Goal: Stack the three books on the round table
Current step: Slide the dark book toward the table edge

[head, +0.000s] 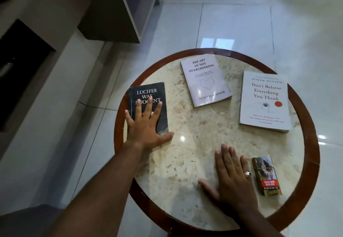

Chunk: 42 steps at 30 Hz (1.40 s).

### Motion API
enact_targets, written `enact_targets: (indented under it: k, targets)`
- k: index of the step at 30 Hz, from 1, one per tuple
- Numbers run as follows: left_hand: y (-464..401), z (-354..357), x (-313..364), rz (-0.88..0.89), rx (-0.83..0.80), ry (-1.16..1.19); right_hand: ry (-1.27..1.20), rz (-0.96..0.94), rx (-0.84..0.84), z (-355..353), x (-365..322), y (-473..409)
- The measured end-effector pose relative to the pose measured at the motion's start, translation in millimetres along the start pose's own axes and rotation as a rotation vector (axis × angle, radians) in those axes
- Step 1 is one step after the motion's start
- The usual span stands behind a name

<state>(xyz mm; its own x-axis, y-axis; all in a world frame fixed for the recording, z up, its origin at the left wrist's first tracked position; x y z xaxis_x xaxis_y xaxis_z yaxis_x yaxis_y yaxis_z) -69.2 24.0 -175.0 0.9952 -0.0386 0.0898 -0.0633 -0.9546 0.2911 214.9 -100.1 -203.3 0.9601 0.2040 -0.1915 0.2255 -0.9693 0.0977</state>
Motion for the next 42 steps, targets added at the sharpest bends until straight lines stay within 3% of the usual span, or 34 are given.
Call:
enact_targets:
  k: [7, 11, 16, 19, 22, 29, 37, 42]
  targets:
    - [-7, -6, 13, 0.03, 0.025, -0.03, -0.005, -0.013, 0.03, 1, 1, 2]
    - [-49, -25, 77, 0.004, 0.121, 0.178, 0.021, -0.005, 0.032, 3, 1, 1]
    - [-118, -39, 161, -0.13, 0.055, 0.363, 0.03, 0.0, 0.133, 5, 1, -1]
    - [-142, -39, 183, -0.278, 0.018, 0.396, 0.013, -0.013, 0.214, 1, -1, -4]
    - [-148, -42, 191, -0.36, 0.04, 0.365, 0.006, -0.034, 0.192, -4, -1, -7]
    - [-128, -47, 170, -0.539, 0.092, 0.45, 0.003, -0.032, 0.127, 0, 1, -3]
    - [-90, -69, 119, -0.442, 0.219, 0.591, 0.023, -0.024, 0.049, 4, 2, 0]
    - [-29, -59, 45, -0.511, 0.255, 0.639, -0.009, -0.02, 0.071, 4, 2, 0]
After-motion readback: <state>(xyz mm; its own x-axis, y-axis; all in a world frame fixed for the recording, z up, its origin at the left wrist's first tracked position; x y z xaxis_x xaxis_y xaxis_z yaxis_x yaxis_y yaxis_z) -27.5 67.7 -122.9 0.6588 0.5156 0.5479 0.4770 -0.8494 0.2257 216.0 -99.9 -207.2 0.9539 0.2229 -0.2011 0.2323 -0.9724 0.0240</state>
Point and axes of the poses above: each hand's wrist, its own y-axis away from the middle knuckle, its own z-axis out of the palm, x = y × z, the point moved 2 cm from there along -y, towards the middle knuckle, and after that the axes turned 5 degrees about z, right-handed, at the moved point
